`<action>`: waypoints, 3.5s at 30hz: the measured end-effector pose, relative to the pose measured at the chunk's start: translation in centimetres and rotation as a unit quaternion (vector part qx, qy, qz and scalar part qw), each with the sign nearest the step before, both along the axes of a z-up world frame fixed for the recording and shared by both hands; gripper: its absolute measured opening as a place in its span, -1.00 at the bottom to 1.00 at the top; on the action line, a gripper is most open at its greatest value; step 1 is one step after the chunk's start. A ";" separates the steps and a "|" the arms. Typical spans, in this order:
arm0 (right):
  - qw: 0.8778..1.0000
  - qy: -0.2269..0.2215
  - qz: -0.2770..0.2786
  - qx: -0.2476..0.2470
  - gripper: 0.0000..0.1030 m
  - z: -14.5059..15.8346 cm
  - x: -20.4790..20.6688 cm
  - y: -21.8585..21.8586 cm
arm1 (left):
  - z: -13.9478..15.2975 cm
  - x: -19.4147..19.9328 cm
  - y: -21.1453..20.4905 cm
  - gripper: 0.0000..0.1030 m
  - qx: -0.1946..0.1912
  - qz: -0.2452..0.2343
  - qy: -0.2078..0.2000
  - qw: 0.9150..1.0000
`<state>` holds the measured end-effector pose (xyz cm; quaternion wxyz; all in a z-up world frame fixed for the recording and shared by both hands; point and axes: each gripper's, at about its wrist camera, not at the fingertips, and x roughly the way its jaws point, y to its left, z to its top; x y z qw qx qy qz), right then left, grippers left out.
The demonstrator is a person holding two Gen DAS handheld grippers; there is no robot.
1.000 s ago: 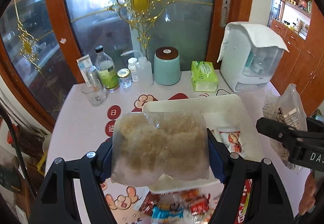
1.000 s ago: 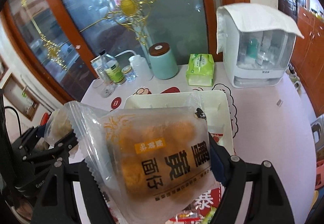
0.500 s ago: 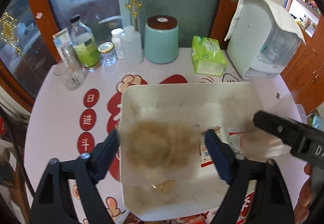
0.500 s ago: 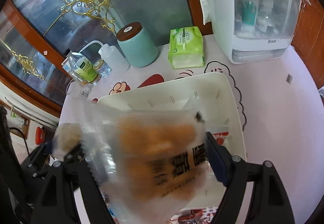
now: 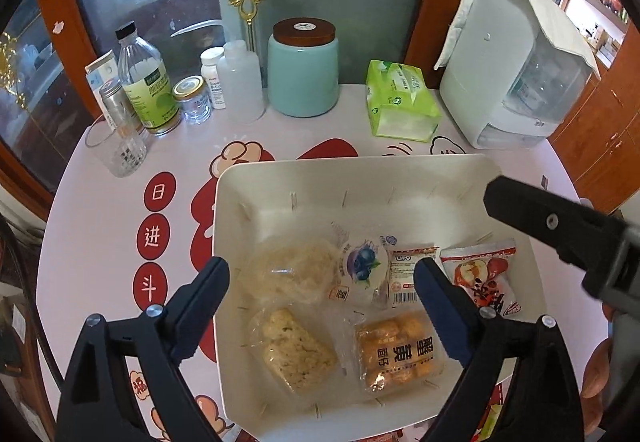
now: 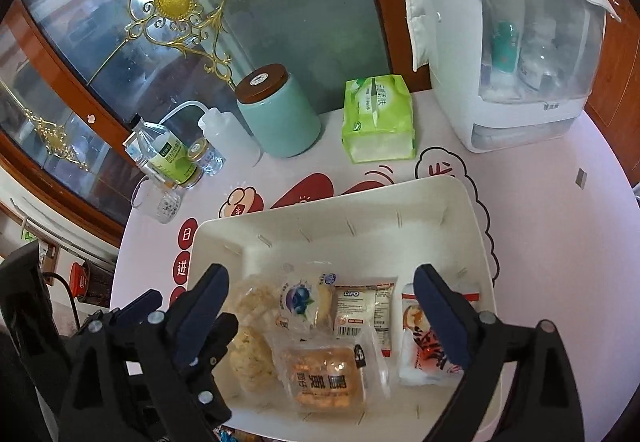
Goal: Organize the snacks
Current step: 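Withdraw both open grippers from the tray back to the snack pile, then grasp the red-labelled clear snack bag with left gripper while right grasps the white-orange bar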
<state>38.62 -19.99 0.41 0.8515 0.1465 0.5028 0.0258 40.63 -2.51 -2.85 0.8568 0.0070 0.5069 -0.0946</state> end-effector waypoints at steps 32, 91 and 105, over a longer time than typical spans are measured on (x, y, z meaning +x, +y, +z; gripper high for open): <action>0.998 0.002 0.041 -0.039 0.83 1.6 -10.7 -0.7 | 3.8 -11.0 1.0 0.80 0.010 -0.001 -0.028 1.000; 0.935 0.023 0.323 -0.145 -0.20 -14.9 -25.0 10.8 | -13.9 -25.2 7.1 0.08 -0.009 0.093 0.075 0.993; 0.945 0.036 0.309 -0.097 -0.39 -13.6 -28.8 10.2 | -12.7 -29.9 8.7 -0.08 -0.038 0.097 0.089 0.991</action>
